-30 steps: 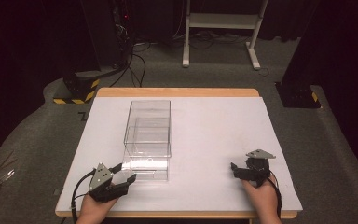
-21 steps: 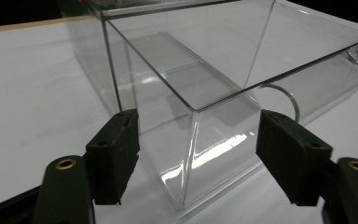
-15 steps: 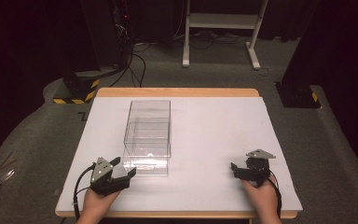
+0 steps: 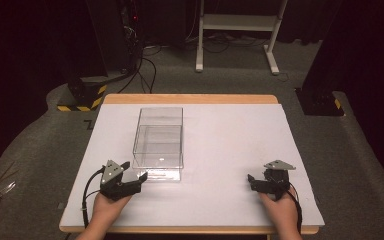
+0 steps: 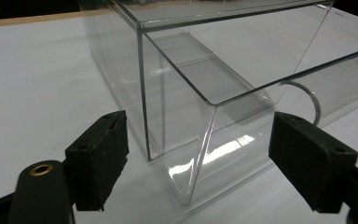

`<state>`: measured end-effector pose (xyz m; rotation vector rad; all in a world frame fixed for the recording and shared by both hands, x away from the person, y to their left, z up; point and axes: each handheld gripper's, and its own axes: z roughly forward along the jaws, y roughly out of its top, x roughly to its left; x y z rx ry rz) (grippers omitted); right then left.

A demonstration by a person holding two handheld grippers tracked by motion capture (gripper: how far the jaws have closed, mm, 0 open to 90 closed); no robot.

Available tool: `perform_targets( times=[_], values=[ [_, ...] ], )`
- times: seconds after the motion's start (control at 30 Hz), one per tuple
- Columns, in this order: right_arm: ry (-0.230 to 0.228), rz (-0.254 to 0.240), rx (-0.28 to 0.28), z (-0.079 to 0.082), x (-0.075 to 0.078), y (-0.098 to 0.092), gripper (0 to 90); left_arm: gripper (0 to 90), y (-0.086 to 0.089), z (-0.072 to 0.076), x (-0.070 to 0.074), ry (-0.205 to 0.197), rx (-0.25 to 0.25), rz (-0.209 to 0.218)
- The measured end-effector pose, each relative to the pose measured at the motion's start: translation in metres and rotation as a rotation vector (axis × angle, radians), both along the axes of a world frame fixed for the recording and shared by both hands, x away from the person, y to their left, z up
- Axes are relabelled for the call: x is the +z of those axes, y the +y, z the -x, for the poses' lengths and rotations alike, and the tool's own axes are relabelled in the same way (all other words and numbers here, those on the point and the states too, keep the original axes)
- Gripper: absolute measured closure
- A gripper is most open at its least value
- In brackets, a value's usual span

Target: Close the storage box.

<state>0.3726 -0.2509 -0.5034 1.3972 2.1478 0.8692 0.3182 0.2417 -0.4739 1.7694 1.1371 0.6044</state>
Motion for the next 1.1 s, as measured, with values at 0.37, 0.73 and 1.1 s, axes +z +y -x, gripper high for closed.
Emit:
perform_targets(
  times=[0.37,0.73,1.1],
  values=[
    [0.000,0.000,0.000,0.000,0.000,0.000,13.3,20.5,-0.002,-0.016,-0.001,0.005,0.025,0.012],
    [-0.001,0.001,0.002,0.000,0.000,0.000,13.3,20.6,-0.002,-0.030,-0.003,0.012,0.055,0.033],
    [0.000,0.000,0.000,0.000,0.000,0.000,13.3,21.1,-0.005,-0.045,-0.007,0.015,0.090,0.033]
  ],
)
